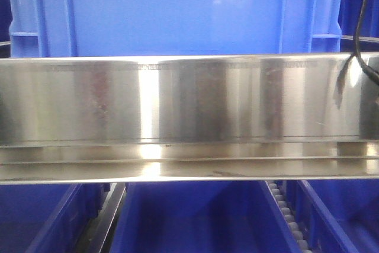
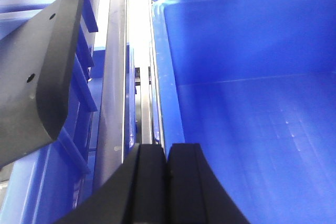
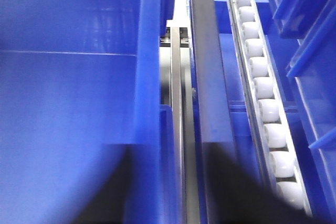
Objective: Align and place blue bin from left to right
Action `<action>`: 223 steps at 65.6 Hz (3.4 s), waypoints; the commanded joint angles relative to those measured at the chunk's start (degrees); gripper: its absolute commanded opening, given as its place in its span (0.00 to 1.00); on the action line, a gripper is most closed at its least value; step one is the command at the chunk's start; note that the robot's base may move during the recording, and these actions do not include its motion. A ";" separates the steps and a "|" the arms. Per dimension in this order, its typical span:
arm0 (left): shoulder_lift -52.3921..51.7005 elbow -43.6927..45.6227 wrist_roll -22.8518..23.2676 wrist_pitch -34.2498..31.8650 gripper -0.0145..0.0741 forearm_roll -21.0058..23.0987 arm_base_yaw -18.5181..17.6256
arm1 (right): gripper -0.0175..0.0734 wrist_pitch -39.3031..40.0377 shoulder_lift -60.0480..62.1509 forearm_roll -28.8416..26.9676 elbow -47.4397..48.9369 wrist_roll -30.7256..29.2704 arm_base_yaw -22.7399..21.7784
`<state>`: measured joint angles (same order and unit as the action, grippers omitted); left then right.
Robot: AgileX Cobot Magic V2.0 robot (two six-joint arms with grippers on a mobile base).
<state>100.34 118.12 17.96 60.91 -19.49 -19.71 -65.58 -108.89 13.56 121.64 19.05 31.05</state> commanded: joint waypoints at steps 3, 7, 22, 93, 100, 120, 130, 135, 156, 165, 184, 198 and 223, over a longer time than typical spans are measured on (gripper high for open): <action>-0.36 0.37 0.47 -0.23 0.04 0.14 -0.23 | 0.61 -0.09 0.34 -0.33 0.59 0.13 0.03; -0.36 0.37 0.47 -0.23 0.04 0.14 -0.23 | 0.59 0.27 0.34 -1.07 0.59 0.13 0.03; -0.36 0.37 0.47 -0.23 0.04 0.14 -0.23 | 0.52 0.22 -0.95 -2.21 0.46 0.24 0.03; -0.36 0.37 0.47 -0.23 0.04 0.14 -0.23 | 0.52 -0.42 -3.05 -2.03 0.38 2.58 1.02; -0.36 0.37 0.47 -0.23 0.04 0.14 -0.23 | 0.52 -0.42 -3.24 -2.03 0.38 2.58 1.02; -0.24 0.37 0.47 0.80 0.06 0.14 -0.23 | 0.20 -0.68 -4.12 -2.03 0.38 2.58 1.02; 1.07 0.37 0.58 0.80 0.32 0.14 -0.71 | 0.11 -0.68 -4.20 -2.03 0.38 2.58 1.02; 1.80 0.37 1.34 0.70 0.49 -0.26 -1.30 | 0.12 -0.68 -4.20 -1.92 0.38 2.58 1.02; 4.53 0.37 9.81 -0.37 0.51 -3.92 -1.41 | 0.12 -0.68 -4.20 -1.92 0.38 2.58 1.02; 6.07 0.47 9.81 -0.27 0.51 -4.19 -1.41 | 0.12 -0.68 -4.20 -1.92 0.38 2.58 1.02; 7.86 0.47 9.94 0.09 0.51 -4.33 -1.25 | 0.12 -0.68 -4.20 -1.92 0.38 2.58 1.02; 8.61 0.47 9.94 1.38 0.51 -4.44 -0.37 | 0.12 -0.68 -4.20 -1.92 0.38 2.58 1.02; 9.18 0.36 9.94 2.65 0.51 -4.04 -0.16 | 0.12 -0.68 -4.20 -1.92 0.38 2.58 1.02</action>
<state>109.78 118.12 27.29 63.67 -23.35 -20.04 -66.46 -112.78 11.35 122.08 21.59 32.10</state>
